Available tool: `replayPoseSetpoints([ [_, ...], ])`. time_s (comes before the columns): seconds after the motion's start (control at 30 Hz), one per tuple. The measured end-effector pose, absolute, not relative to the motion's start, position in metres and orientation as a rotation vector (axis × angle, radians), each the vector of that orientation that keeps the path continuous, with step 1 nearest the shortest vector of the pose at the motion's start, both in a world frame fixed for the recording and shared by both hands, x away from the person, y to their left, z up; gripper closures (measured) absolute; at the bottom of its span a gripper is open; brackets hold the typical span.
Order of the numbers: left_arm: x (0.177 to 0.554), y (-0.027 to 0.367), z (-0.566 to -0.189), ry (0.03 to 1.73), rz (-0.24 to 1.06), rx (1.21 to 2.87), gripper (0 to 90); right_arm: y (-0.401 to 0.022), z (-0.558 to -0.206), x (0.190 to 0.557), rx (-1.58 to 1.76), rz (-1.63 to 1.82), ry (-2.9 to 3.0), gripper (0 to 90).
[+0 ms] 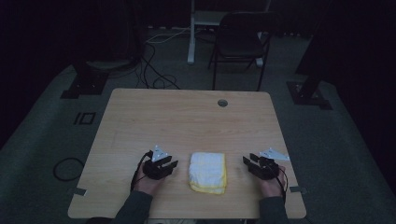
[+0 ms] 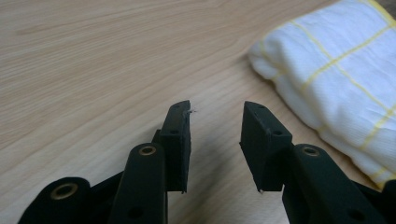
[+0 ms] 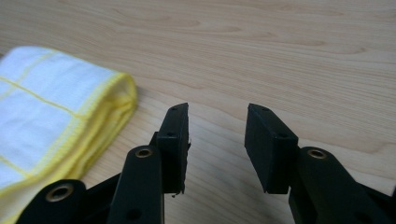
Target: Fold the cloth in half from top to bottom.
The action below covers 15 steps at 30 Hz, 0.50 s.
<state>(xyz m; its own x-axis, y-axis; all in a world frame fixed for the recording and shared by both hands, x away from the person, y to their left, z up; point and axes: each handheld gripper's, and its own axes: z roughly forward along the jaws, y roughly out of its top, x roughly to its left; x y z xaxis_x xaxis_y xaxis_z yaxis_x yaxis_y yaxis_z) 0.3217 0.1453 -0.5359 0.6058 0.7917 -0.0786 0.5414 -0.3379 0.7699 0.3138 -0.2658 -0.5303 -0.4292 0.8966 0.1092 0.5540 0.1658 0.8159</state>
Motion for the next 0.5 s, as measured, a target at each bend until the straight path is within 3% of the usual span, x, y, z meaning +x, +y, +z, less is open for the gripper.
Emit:
replayPoseSetpoints([
  [0.5,0.3295,0.1553,-0.5364,1.099,0.401,2.005,64.1,-0.2648,-0.5341,0.3186,1.366,1.107,2.072,59.3],
])
